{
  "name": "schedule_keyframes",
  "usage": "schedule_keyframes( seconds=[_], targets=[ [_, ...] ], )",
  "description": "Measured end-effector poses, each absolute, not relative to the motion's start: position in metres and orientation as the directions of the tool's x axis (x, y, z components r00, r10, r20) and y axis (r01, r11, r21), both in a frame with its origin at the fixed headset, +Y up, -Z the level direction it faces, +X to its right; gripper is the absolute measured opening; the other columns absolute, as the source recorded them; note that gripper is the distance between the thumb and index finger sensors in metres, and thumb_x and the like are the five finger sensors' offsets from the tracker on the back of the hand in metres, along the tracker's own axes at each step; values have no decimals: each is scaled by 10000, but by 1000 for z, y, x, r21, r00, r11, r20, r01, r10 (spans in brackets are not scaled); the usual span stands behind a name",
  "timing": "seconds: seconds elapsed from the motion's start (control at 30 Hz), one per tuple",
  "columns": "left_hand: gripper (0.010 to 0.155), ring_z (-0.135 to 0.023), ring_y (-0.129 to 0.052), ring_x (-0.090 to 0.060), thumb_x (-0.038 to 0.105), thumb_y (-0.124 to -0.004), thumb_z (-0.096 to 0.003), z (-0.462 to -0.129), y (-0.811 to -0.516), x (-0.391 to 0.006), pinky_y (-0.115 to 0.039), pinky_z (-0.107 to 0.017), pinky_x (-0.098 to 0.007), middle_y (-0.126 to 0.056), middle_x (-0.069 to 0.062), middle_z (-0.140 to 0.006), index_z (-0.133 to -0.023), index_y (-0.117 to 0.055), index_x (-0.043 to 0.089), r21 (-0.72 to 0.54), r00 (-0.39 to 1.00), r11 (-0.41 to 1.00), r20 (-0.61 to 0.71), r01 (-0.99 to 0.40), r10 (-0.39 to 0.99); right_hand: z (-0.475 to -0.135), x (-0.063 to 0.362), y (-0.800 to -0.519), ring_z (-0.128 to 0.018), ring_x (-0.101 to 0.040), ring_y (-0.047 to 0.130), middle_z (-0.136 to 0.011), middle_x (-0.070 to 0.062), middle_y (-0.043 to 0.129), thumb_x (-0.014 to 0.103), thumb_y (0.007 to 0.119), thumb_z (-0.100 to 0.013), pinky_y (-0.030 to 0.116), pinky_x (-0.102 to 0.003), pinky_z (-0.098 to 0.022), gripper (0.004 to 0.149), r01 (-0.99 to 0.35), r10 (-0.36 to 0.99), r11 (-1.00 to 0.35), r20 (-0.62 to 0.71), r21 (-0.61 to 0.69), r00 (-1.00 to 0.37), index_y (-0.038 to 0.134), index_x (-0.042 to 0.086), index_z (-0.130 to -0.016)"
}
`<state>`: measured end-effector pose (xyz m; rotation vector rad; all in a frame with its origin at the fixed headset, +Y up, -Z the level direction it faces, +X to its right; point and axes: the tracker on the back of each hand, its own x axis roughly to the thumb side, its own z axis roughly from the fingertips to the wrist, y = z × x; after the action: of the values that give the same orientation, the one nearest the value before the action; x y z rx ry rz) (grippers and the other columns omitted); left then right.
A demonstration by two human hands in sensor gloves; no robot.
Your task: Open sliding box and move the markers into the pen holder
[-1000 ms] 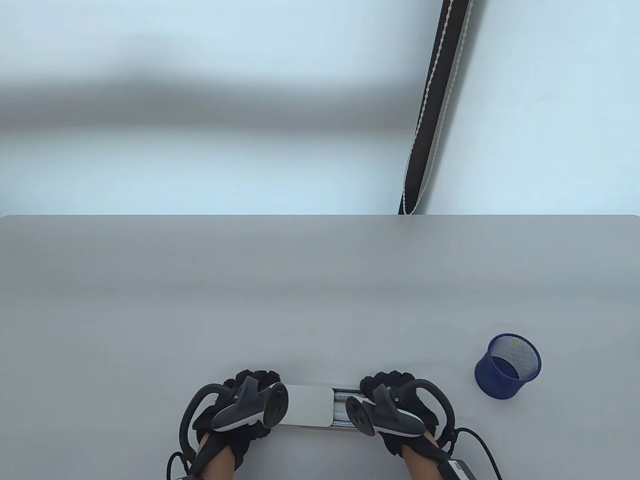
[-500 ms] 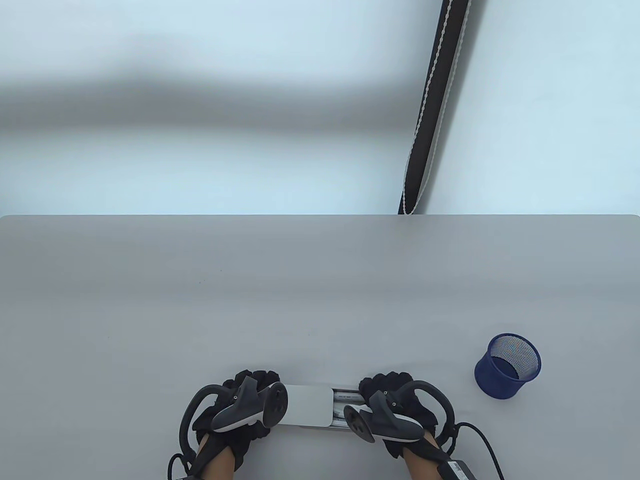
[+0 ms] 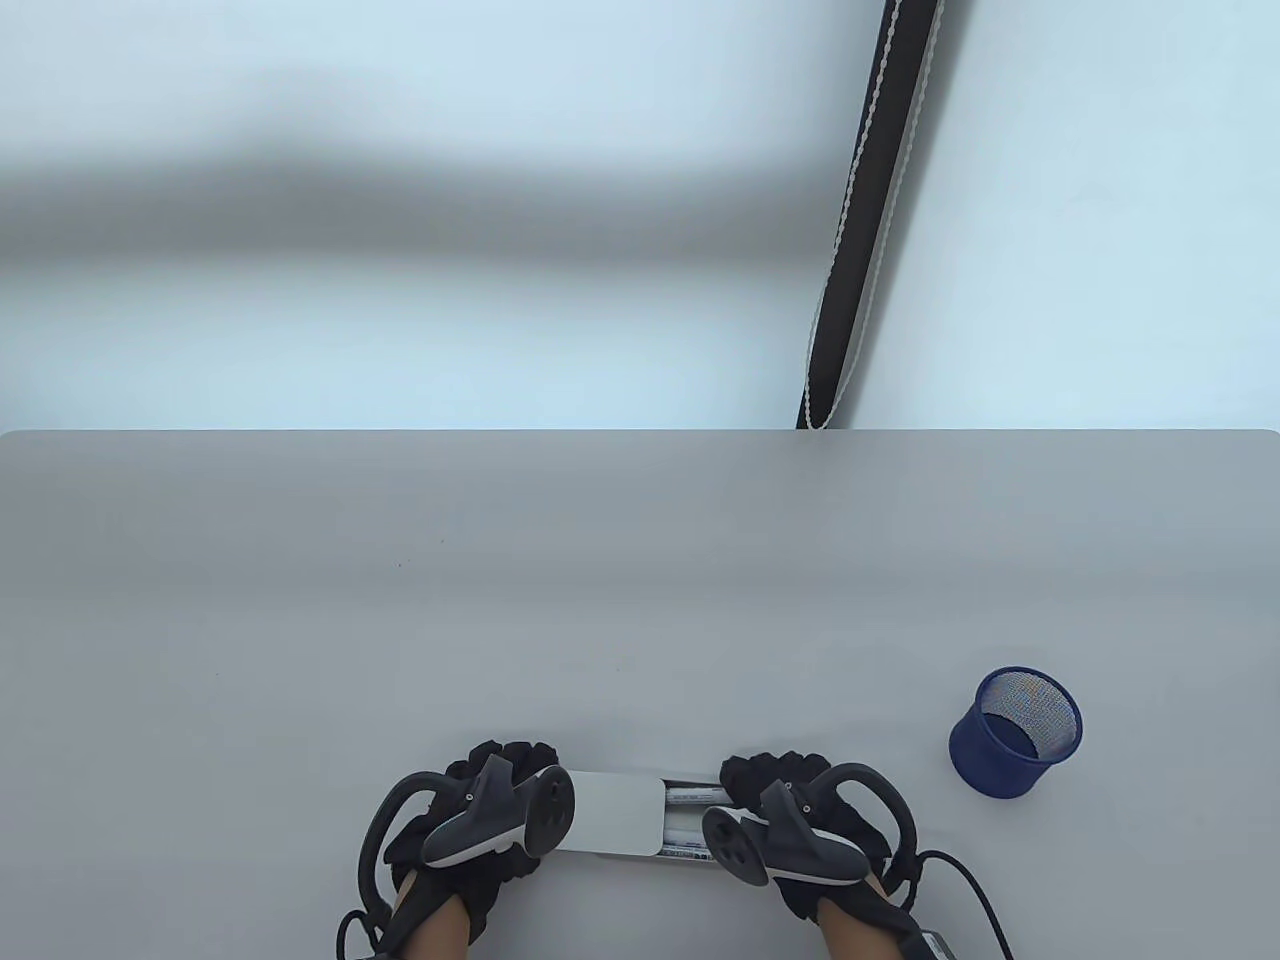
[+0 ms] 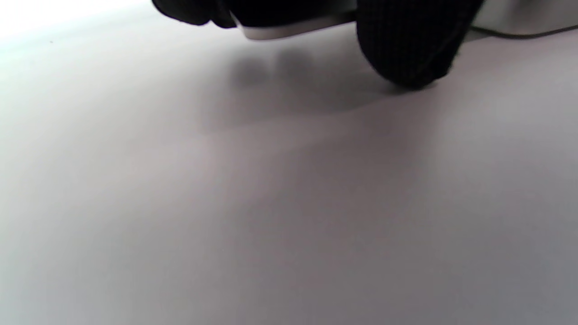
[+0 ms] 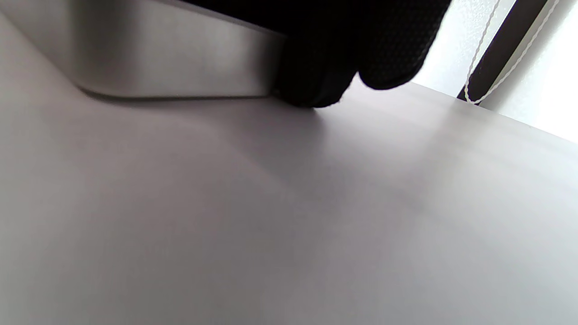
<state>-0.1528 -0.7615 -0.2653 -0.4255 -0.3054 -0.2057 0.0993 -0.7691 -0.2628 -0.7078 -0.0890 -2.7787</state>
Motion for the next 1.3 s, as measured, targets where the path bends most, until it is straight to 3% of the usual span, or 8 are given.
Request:
schedule_keyframes(
  seconds=[0.2,0.6,0.83,1.3],
  targets=[
    [757,-1100,-539,-214,593,-681,-442,-265,-762,-155,-581,-836,-363,-415,73,-1162,-1060,-317,349,-373,937,898,333,235,-107,-263,108,-766,-739,-167,934,-913,-61,812,288,791,-506,822,-456,-616,463,180,-144,-983,447,37,-883,672,228,-949],
    [772,-1097,-548,-213,600,-691,-432,-266,-763,-150,-581,-836,-369,-422,70,-1161,-1061,-321,346,-361,923,899,369,249,-108,-266,121,-760,-768,-170,946,-939,-43,810,239,794,-548,846,-423,-627,425,32,19,-992,382,125,-924,685,247,-959],
    [771,-1099,-547,-211,601,-689,-432,-265,-764,-149,-581,-836,-372,-421,71,-1161,-1061,-320,349,-359,924,900,367,247,-107,-271,137,-756,-785,-178,952,-944,-56,818,215,782,-565,849,-424,-633,404,-117,182,-969,308,217,-934,702,247,-960],
    [773,-1099,-550,-210,601,-690,-429,-265,-764,-148,-584,-836,-375,-424,72,-1161,-1060,-321,350,-356,922,899,370,253,-113,-274,157,-734,-793,-230,918,-957,-109,796,216,754,-575,791,-457,-653,420,-210,285,-936,254,283,-924,692,186,-990]
  ],
)
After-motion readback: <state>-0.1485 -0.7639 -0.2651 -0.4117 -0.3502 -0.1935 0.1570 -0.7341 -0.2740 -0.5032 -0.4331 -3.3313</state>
